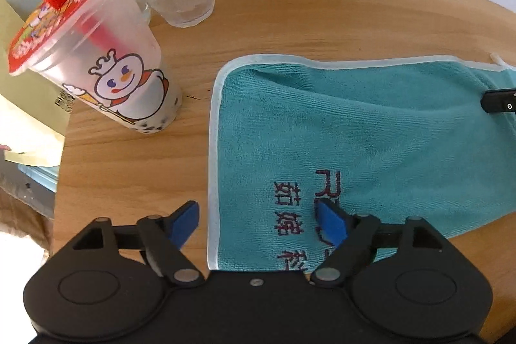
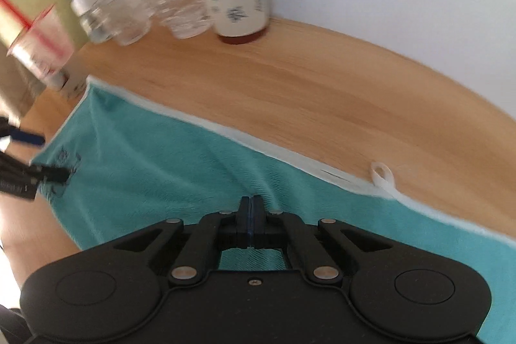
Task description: Fold towel
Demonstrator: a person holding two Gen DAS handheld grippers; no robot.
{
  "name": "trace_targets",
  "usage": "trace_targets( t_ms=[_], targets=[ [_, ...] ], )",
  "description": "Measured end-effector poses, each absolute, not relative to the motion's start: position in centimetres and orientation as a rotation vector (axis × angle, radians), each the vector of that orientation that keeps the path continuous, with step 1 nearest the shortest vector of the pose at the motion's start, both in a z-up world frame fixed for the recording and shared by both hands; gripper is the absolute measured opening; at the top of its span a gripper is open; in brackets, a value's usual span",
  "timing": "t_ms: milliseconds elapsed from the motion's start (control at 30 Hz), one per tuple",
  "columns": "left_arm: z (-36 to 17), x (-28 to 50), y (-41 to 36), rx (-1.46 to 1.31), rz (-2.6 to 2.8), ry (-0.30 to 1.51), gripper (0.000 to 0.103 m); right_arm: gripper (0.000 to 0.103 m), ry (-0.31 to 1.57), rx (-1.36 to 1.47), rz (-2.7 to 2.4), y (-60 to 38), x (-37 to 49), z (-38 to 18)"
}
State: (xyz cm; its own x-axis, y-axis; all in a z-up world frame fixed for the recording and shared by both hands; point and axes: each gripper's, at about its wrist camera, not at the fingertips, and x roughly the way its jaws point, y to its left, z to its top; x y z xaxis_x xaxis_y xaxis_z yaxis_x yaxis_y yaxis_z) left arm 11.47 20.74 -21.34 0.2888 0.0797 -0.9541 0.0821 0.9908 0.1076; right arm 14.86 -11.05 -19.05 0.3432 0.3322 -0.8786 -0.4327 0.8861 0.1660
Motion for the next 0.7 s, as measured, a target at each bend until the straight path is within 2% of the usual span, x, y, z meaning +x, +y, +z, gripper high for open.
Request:
trace_targets(
  t_ms=[67, 100, 167, 200, 333, 533, 667, 700],
  targets=[
    [-21.3, 11.6, 20.8, 0.155, -0.015, 1.287, 0.082, 0.0, 1.099, -0.119, 0.486, -10.9, 14.5, -18.9],
    [-21.2, 11.8, 20.8, 0.159, -0.02, 1.292, 0.082, 0.004, 1.081, -0.113, 0.469, -10.9, 14.2, -18.7],
    [-21.2, 11.9, 20.7, 0.164, -0.023, 1.299, 0.082, 0.031, 1.065, -0.077, 0.457, -11.2, 13.8, -18.2],
    [-21.1, 11.8, 20.7, 0.173, -0.028, 1.299, 0.082, 0.034, 1.057, -0.058, 0.45, -11.6, 13.7, -17.8],
    [-21.1, 11.2, 20.8, 0.188, -0.041, 1.285, 0.082, 0.034, 1.048, -0.056, 0.328, -15.0, 12.6, -16.8],
    [-21.1, 10.5, 21.0, 0.189, -0.027, 1.296, 0.083, 0.036, 1.123, -0.084, 0.067, -22.7, 11.0, -19.1],
    [-21.0, 10.4, 20.8, 0.198, 0.004, 1.306, 0.085, 0.038, 1.096, -0.035, 0.045, -25.4, 10.0, -19.9],
    [-20.8, 10.5, 20.6, 0.201, 0.015, 1.315, 0.081, 0.038, 1.097, -0.043, 0.037, -25.4, 10.0, -19.8]
  ],
)
